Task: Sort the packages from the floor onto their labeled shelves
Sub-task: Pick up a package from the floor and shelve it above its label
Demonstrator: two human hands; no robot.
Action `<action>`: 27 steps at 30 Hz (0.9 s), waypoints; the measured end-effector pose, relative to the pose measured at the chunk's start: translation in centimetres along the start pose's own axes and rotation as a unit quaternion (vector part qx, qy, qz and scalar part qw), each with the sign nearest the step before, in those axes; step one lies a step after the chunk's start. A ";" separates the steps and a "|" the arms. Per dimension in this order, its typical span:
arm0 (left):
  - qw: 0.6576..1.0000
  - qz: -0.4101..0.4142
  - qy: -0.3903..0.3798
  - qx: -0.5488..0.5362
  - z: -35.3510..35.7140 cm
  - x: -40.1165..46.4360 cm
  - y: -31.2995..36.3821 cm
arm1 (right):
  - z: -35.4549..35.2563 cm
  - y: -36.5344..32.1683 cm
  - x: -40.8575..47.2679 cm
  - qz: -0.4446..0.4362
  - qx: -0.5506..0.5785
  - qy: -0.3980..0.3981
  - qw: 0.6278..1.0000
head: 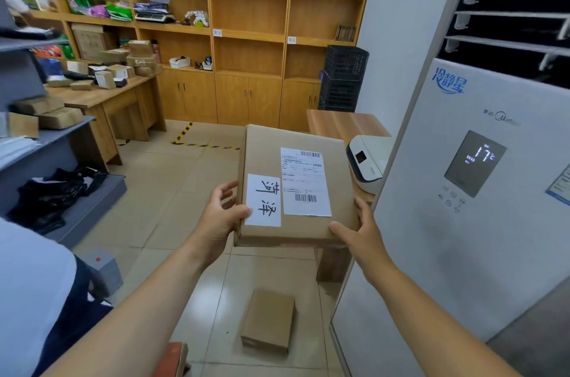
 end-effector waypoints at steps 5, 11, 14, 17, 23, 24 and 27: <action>0.998 0.042 0.014 0.052 0.5 0.6 -0.4 | -0.6 -0.1 0.9 -0.034 -0.026 -0.002 0.999; 0.988 0.051 0.033 0.140 2.4 2.1 -1.6 | -1.8 0.5 2.0 -0.062 -0.078 0.019 0.995; 0.986 0.055 0.030 0.157 3.6 2.6 -2.3 | -2.5 0.9 2.8 -0.079 -0.107 0.028 0.991; 0.981 0.063 0.035 0.181 3.8 3.3 -2.9 | -2.4 1.1 3.8 -0.085 -0.122 0.028 0.988; 0.954 0.068 0.081 0.281 1.6 6.1 -3.1 | -0.8 1.0 7.1 -0.103 -0.134 0.021 0.985; 0.952 0.068 0.083 0.286 1.1 6.9 -3.1 | -0.5 1.1 7.9 -0.103 -0.135 0.023 0.985; 0.954 0.061 0.075 0.283 -0.6 10.1 -3.5 | 0.9 1.2 10.9 -0.100 -0.147 0.028 0.984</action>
Point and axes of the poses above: each hand's wrist, its own x-axis towards the middle knuckle, its own z-axis out of the palm, y = z × x, the point moved 7 cm from there along x, towards the middle knuckle, and after that the axes turned 7 degrees about -y, right-handed, at the moved point
